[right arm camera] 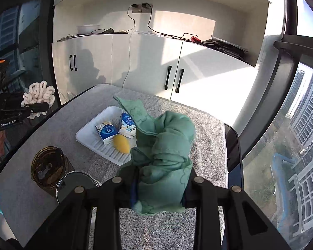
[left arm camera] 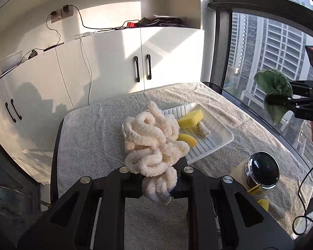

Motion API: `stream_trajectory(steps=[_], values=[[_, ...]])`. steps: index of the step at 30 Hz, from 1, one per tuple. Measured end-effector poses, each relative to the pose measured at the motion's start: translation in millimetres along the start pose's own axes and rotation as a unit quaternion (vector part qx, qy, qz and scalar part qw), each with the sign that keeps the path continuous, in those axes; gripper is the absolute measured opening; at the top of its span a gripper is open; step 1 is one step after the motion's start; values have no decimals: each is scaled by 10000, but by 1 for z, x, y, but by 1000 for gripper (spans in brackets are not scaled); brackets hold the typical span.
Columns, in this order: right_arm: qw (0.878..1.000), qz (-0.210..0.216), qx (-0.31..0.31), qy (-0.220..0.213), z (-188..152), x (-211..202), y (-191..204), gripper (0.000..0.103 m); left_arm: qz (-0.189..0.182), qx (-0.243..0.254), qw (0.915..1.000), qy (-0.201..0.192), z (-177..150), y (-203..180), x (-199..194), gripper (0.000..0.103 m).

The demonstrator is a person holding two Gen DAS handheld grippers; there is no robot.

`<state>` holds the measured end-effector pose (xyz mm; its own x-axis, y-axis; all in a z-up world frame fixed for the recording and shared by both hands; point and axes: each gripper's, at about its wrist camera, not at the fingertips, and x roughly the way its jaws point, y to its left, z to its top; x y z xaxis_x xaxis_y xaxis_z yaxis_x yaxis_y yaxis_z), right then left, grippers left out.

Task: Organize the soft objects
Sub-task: 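Carry both cloths to the white tray and open both grippers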

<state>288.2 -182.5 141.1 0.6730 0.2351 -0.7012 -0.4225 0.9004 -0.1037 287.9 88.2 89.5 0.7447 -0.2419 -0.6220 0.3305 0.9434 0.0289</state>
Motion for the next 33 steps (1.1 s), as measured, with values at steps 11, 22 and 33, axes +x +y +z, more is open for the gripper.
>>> stream_trajectory(steps=[11, 22, 33], values=[[9944, 702, -497, 619, 33, 120, 4, 33, -213, 201, 9974, 664, 9, 6, 114, 16], [9853, 1012, -681, 1194, 6, 211, 18, 33, -310, 88, 9942, 1022, -15, 20, 164, 16], [9863, 895, -766, 1151, -1, 212, 26, 53, -323, 165, 9934, 1092, -20, 6, 173, 35]])
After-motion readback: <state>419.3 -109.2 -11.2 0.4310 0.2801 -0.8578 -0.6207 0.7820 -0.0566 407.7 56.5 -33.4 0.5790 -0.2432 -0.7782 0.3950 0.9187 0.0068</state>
